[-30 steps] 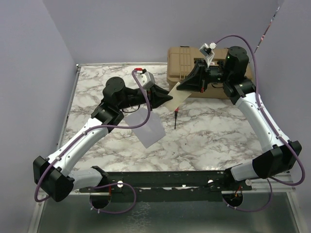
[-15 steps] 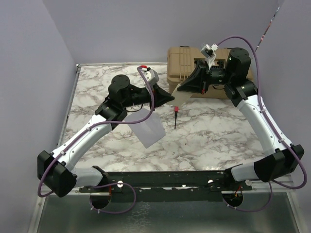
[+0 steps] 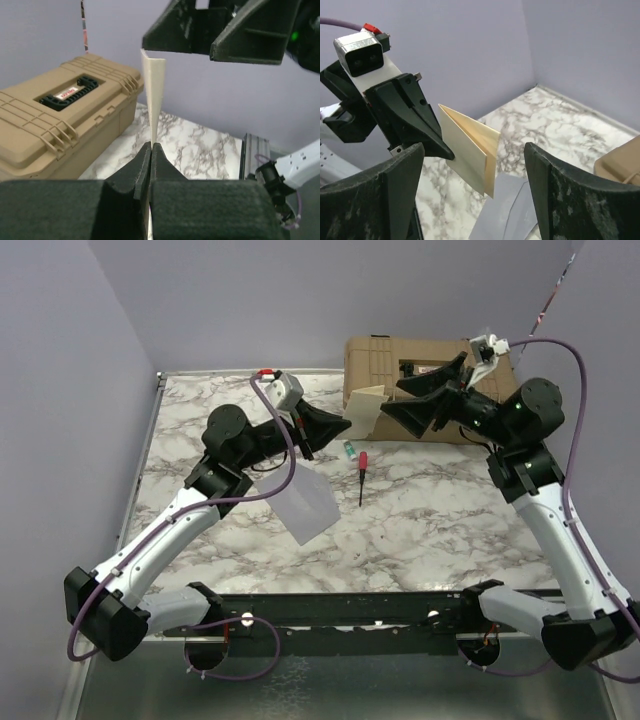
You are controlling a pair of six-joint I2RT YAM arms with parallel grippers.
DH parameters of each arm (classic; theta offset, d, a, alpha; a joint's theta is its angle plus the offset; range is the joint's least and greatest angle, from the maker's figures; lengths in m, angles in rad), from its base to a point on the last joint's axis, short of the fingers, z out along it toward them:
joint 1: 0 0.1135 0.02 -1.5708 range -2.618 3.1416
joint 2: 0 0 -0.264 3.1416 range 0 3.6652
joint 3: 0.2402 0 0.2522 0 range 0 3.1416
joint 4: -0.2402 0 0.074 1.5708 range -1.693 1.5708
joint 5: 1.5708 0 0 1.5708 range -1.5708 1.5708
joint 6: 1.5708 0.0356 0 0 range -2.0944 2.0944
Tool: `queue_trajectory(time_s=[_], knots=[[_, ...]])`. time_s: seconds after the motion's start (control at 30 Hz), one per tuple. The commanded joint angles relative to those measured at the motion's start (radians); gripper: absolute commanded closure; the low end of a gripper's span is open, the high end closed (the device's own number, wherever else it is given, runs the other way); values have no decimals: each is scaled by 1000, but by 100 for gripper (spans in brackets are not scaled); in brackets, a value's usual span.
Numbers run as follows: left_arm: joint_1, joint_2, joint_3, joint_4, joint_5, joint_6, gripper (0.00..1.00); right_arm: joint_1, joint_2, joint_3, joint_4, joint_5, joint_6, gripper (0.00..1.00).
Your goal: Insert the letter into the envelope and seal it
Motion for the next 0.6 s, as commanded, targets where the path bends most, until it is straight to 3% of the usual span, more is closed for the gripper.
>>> queue_trajectory(time_s=[0.0, 0.3, 0.43, 0.57], knots=[[-1, -22, -9, 147, -124, -159, 100, 1, -35, -70, 186, 186, 149, 13], [-2, -18, 44, 247, -97, -322, 100, 2, 54, -138, 541, -102, 457, 8], [-2, -11, 53, 267, -106, -385, 100, 2, 136, -23, 564, -250, 523, 22], [-2, -6, 41, 290, -120, -418, 100, 4, 142, -10, 621, -280, 577, 40]])
